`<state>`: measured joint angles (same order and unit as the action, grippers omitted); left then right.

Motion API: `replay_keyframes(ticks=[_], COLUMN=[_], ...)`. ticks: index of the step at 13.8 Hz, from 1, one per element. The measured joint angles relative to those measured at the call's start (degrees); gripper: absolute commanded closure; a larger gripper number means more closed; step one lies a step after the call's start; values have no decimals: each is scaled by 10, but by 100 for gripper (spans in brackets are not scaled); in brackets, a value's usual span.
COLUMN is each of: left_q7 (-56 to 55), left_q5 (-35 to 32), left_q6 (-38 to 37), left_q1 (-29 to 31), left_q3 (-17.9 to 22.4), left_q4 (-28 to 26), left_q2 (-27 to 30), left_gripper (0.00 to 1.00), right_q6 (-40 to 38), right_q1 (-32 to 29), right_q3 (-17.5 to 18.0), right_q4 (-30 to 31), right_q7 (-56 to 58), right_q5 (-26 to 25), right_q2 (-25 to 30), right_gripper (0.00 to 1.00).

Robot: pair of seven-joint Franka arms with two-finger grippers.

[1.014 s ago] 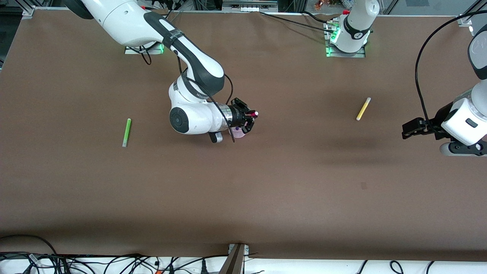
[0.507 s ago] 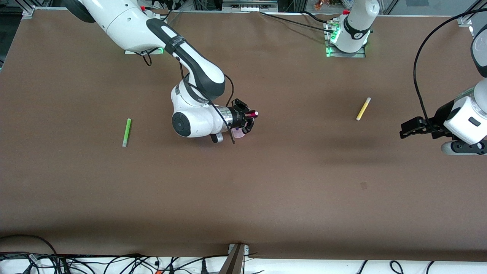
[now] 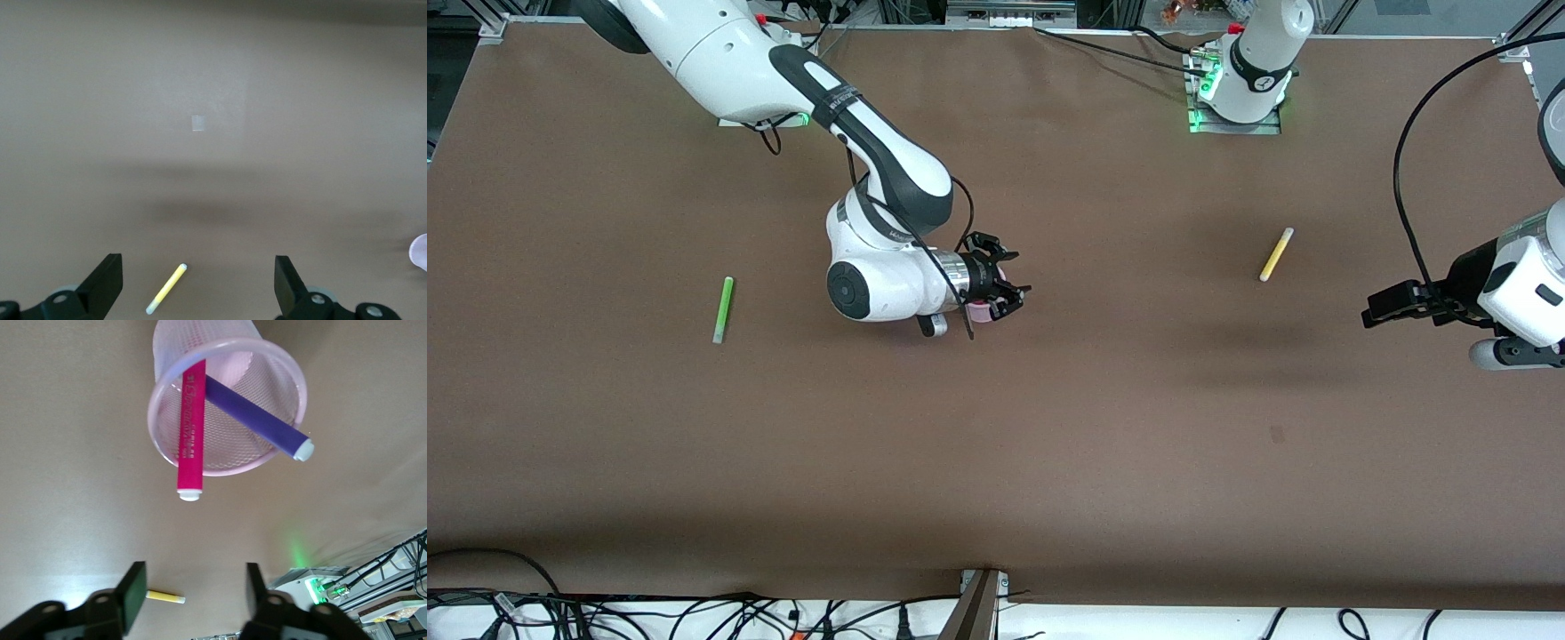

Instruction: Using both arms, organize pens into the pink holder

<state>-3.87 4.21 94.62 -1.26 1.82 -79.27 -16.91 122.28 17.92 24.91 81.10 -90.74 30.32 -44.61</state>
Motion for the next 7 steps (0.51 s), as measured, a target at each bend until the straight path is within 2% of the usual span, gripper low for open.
replay_keyframes(ticks=[4,7], left_q7=[21,26], left_q5=[-22,-22], left_q6=[0,0], left_q1=[-4,-2], left_q3=[-3,-2], left_q4=[0,0], left_q2=[0,0], left_gripper=[0,0], right_q6=[3,-6], right_q1=[-4,-29], right_q3=[-13,-32], right_q4=[-9,-16], right_q7=[11,77], right_q5=[-106,-146], right_q2=[25,64], right_gripper=[0,0])
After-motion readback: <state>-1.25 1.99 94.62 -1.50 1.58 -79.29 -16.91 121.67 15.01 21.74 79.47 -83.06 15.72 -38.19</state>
